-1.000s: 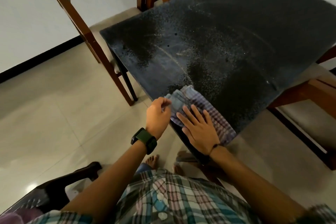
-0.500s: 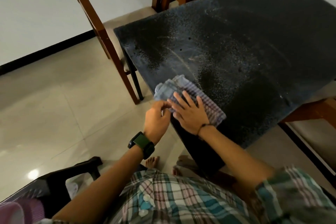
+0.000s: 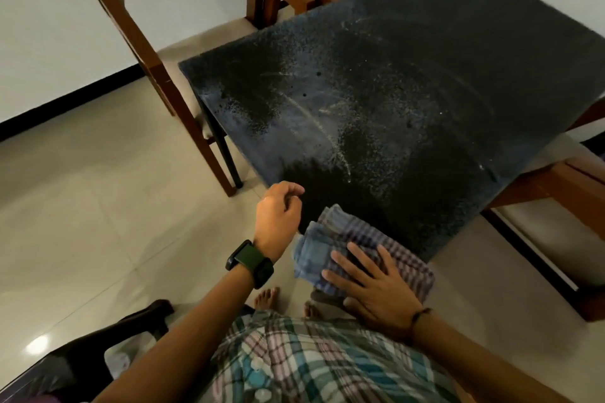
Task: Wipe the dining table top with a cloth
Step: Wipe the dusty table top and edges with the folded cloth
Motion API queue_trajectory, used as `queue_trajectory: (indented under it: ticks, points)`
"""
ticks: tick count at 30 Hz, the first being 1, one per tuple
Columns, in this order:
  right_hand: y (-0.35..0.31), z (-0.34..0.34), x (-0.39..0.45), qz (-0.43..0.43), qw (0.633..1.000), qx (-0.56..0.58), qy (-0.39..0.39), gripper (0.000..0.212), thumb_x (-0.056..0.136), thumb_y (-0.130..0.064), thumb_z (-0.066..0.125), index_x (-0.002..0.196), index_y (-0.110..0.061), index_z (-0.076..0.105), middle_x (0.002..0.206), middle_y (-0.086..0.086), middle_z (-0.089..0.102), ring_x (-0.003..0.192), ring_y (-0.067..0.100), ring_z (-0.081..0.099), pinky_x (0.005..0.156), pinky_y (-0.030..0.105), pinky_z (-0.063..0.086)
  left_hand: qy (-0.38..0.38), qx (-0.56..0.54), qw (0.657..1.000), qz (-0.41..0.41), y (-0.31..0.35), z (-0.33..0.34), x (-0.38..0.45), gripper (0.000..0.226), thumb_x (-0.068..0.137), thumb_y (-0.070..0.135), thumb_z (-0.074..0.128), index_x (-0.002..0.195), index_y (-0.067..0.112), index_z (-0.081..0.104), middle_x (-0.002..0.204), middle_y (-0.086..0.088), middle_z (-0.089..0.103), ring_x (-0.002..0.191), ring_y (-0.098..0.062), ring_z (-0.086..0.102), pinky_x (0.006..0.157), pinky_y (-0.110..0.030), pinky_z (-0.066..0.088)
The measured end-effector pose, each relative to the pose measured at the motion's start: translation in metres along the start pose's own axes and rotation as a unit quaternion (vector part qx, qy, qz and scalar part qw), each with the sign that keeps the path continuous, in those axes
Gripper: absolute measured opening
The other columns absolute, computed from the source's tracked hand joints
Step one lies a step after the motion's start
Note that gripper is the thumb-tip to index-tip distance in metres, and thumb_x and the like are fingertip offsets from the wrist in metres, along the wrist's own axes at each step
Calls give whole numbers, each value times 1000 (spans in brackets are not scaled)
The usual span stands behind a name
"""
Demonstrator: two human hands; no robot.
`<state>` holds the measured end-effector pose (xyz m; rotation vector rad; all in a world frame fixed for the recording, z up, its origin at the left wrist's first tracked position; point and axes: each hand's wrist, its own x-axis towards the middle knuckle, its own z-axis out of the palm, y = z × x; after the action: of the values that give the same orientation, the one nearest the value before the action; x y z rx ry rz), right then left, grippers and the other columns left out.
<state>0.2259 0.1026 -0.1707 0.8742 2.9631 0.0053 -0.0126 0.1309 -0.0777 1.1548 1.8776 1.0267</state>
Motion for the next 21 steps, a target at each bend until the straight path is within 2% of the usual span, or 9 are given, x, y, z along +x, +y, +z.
queue_trajectory:
  ticks: [2, 6, 8, 10, 12, 15, 17, 18, 21]
  points:
    - [5, -4, 28, 5, 1000, 11, -9, 50, 98, -50, 11, 147, -41, 9, 158, -10, -1, 144, 21, 4, 107, 56, 6, -10, 12, 1000, 15, 0, 0, -1, 21, 89, 5, 43, 98, 11, 61, 97, 0, 57, 87, -14, 54, 72, -21, 45]
    - [28, -16, 109, 89, 992, 50, -80, 54, 90, -49, 24, 143, -37, 28, 152, -4, 30, 141, 21, 20, 103, 66, 24, -6, 18, 999, 28, 1, 1, 2, 22, 87, 2, 44, 97, 8, 63, 100, -7, 62, 85, -14, 55, 69, -13, 42]
    - [46, -25, 148, 131, 985, 64, -93, 57, 91, -50, 18, 145, -37, 25, 155, -4, 22, 144, 23, 15, 105, 68, 17, -2, 25, 999, 30, 2, 1, 2, 23, 86, 1, 45, 97, 8, 64, 100, -7, 64, 85, -14, 54, 66, -10, 39]
    - [64, -30, 173, 190, 974, 81, -96, 53, 96, -49, 17, 148, -39, 10, 158, -6, 3, 145, 23, -2, 110, 65, 3, -13, 23, 999, 28, 4, 3, 1, 25, 86, 2, 45, 100, 9, 64, 102, -5, 64, 87, -15, 55, 73, -18, 42]
    - [65, -30, 178, 225, 963, 102, -111, 52, 99, -47, 18, 147, -40, 0, 158, -8, -7, 144, 23, -12, 109, 62, -6, -22, 18, 999, 29, 6, 3, 0, 25, 87, 2, 44, 101, 10, 63, 99, -3, 63, 85, -16, 55, 73, -23, 43]
    - [33, -28, 140, 186, 975, 76, -99, 57, 93, -51, 5, 147, -36, -3, 159, -5, -2, 145, 27, -5, 108, 66, 1, -19, 2, 999, 38, 4, 4, 3, 24, 86, 2, 44, 99, 9, 63, 99, -4, 63, 85, -17, 56, 72, -22, 43]
    - [1, -24, 92, 147, 985, 48, -74, 58, 93, -48, 10, 148, -33, 11, 157, -2, 16, 143, 29, 15, 105, 68, 16, -31, -19, 999, 22, 4, 7, 5, 23, 88, 4, 43, 100, 9, 62, 103, -7, 62, 84, -16, 56, 72, -23, 45]
    - [-11, -18, 67, 126, 989, 47, -59, 53, 96, -46, 13, 147, -34, 16, 156, -2, 20, 142, 28, 19, 104, 65, 16, -36, -21, 999, 13, 4, 8, 6, 23, 90, 6, 42, 102, 10, 61, 105, -6, 61, 83, -12, 55, 71, -19, 45]
    - [-10, -7, 25, 76, 994, 46, -64, 49, 99, -48, 11, 147, -41, 8, 158, -10, 3, 143, 23, 8, 106, 57, 5, -44, -14, 999, 6, 5, 13, 8, 24, 91, 8, 41, 104, 12, 60, 104, 0, 58, 78, -2, 52, 63, -6, 42]
